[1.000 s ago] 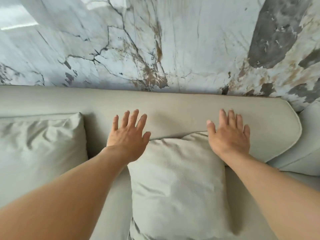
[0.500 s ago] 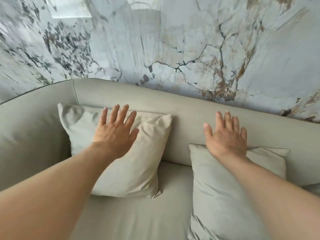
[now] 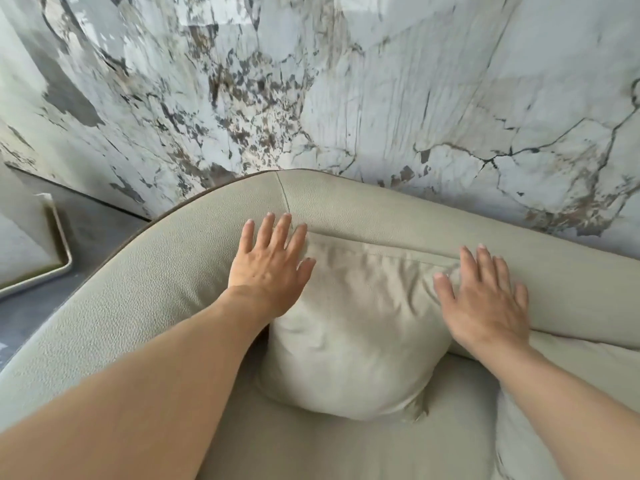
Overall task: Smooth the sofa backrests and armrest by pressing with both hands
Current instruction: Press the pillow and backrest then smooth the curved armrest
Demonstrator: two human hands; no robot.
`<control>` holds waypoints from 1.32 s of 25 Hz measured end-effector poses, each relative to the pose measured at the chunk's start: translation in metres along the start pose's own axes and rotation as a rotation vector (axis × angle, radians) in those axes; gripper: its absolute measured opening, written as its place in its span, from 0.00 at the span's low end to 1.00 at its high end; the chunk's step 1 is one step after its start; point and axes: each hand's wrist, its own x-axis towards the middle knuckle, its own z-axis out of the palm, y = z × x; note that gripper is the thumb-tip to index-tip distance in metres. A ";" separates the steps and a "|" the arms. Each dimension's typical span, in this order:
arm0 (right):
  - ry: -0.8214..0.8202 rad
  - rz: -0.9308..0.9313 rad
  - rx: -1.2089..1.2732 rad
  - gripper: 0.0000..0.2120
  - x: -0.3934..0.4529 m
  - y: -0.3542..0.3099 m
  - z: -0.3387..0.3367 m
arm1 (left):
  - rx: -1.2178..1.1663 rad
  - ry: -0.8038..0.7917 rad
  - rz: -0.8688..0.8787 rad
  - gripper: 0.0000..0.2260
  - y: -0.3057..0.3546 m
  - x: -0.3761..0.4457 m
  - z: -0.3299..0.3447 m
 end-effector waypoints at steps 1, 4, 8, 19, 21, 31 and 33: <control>-0.020 0.002 0.000 0.32 0.001 -0.008 0.006 | -0.008 -0.010 0.006 0.29 -0.005 0.002 0.005; -0.039 -0.004 0.028 0.33 0.011 -0.024 0.020 | -0.020 -0.037 0.024 0.29 -0.006 0.011 0.017; -0.040 -0.029 0.041 0.34 0.033 -0.030 0.033 | -0.039 -0.026 0.035 0.29 0.004 0.043 0.023; 0.197 -0.153 0.050 0.33 0.099 -0.058 0.101 | 0.005 0.234 0.103 0.30 0.021 0.116 0.074; 0.308 -0.130 0.048 0.33 0.100 -0.061 0.119 | -0.019 0.310 0.071 0.31 0.024 0.119 0.087; 0.514 -0.116 0.057 0.32 0.111 -0.065 0.138 | 0.012 0.396 0.041 0.30 0.027 0.126 0.091; 0.532 -0.117 0.055 0.32 0.113 -0.065 0.139 | 0.018 0.410 0.042 0.30 0.026 0.128 0.092</control>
